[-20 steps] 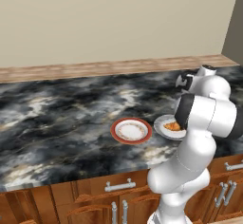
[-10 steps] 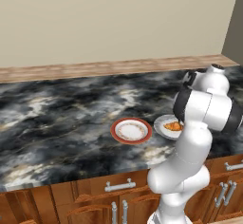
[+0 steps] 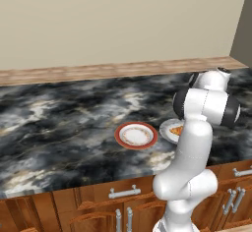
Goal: Place the pastries on the plates.
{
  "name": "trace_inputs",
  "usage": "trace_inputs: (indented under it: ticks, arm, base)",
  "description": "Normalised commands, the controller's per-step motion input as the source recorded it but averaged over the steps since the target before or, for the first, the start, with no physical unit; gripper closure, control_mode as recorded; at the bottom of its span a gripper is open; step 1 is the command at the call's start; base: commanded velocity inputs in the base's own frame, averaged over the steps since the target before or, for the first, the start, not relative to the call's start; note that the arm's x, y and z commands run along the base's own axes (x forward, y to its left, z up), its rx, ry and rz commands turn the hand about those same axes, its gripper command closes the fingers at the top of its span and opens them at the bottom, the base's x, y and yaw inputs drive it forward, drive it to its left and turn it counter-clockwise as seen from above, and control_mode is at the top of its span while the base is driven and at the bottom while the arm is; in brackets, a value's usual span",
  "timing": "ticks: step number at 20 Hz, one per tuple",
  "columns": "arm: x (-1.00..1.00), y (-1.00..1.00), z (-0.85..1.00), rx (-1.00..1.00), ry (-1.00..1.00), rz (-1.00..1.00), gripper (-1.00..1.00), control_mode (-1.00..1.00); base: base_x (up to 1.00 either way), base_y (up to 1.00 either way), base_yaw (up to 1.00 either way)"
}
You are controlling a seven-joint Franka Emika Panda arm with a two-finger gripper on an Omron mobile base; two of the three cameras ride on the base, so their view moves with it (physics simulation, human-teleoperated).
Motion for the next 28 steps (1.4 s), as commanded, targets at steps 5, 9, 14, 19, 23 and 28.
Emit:
trace_inputs:
  ticks: [5,9,14,19,23,28]
  arm:
    - [0.18,-0.09,-0.3,0.0,0.0,0.0,-1.0,-1.0]
    - [0.15,-0.14,-0.31,0.0,0.0,0.0,-1.0,-1.0]
    - [0.15,-0.05,-0.35,0.0,0.0,0.0,-1.0,-1.0]
    - [0.16,0.0,-0.32,0.0,0.0,0.0,-1.0,-1.0]
    - [0.12,0.0,-0.34,0.0,0.0,0.0,-1.0,-1.0]
    - [0.05,0.0,-0.38,0.0,0.0,0.0,-1.0,-1.0]
  base:
    - [0.0,0.0,0.0]
    - [0.0,0.0,0.0]
    - [0.0,0.0,0.0]
    - [0.0,0.0,0.0]
    - [0.0,0.0,0.0]
    - [0.0,0.0,0.0]
